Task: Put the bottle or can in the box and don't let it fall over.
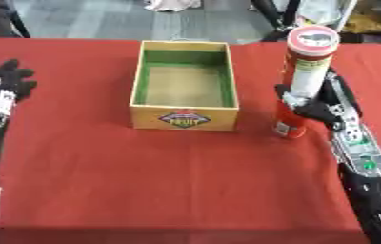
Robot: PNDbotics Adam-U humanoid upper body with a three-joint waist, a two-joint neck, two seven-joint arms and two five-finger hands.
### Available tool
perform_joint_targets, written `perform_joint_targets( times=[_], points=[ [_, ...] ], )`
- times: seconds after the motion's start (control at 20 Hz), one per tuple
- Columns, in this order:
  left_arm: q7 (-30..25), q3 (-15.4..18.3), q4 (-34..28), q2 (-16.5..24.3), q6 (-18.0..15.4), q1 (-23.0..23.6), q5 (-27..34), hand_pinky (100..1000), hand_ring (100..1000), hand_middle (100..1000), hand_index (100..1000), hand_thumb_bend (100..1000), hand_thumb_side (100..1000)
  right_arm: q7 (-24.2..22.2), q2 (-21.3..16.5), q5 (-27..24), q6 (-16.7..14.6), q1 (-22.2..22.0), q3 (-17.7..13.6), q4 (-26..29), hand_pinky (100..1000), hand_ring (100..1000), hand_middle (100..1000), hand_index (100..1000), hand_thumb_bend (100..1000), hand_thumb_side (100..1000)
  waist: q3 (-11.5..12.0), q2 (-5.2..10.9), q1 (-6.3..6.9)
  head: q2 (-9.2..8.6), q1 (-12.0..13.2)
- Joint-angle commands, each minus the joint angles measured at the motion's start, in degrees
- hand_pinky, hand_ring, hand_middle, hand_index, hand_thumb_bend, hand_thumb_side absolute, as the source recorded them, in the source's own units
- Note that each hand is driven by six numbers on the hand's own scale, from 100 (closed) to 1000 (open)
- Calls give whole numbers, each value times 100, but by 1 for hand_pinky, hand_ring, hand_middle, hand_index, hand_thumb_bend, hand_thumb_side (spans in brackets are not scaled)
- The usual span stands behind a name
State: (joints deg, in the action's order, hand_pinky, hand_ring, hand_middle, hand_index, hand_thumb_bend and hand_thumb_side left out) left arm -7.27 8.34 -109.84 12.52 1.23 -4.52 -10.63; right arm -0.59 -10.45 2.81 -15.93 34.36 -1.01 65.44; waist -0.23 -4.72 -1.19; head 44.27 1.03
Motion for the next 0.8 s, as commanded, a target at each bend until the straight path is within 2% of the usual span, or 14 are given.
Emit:
perform_joint_targets(
  times=[0.05,0.15,0.2,0.3,0.4,0.55,0.8],
  points=[
    [-22,-3,-97,21,-14,-72,7,898,825,816,973,231,937,235,-192,-185,115,219,13,90,691,530,595,478,100,100,15,47,8,-15,-43],
    [-23,-4,-97,21,-15,-74,8,898,825,816,973,231,937,274,-204,-231,148,235,33,108,691,530,595,478,100,100,18,46,8,-15,-47],
    [-26,-8,-95,19,-15,-72,9,898,823,814,973,230,937,283,-206,-245,152,245,39,122,657,503,557,448,100,100,26,53,15,-15,-58],
    [-73,-70,-85,-3,-31,-82,32,898,823,814,973,230,936,303,-249,-363,104,425,50,287,659,504,555,449,100,100,183,81,53,-15,-187],
    [-117,-120,-82,-20,-53,-120,61,898,823,814,973,231,934,280,-261,-528,199,691,90,325,671,512,559,454,100,100,321,68,87,-15,-305],
    [-181,-190,-68,-47,-76,-210,113,898,822,814,973,231,933,93,-268,-777,263,1121,183,104,676,516,565,459,100,100,511,42,123,-15,-482],
    [-303,-307,-52,-63,-112,-371,187,898,822,814,973,231,932,-176,-219,-915,136,1848,186,-417,697,532,581,477,100,100,811,-43,124,-15,-788]
  ],
)
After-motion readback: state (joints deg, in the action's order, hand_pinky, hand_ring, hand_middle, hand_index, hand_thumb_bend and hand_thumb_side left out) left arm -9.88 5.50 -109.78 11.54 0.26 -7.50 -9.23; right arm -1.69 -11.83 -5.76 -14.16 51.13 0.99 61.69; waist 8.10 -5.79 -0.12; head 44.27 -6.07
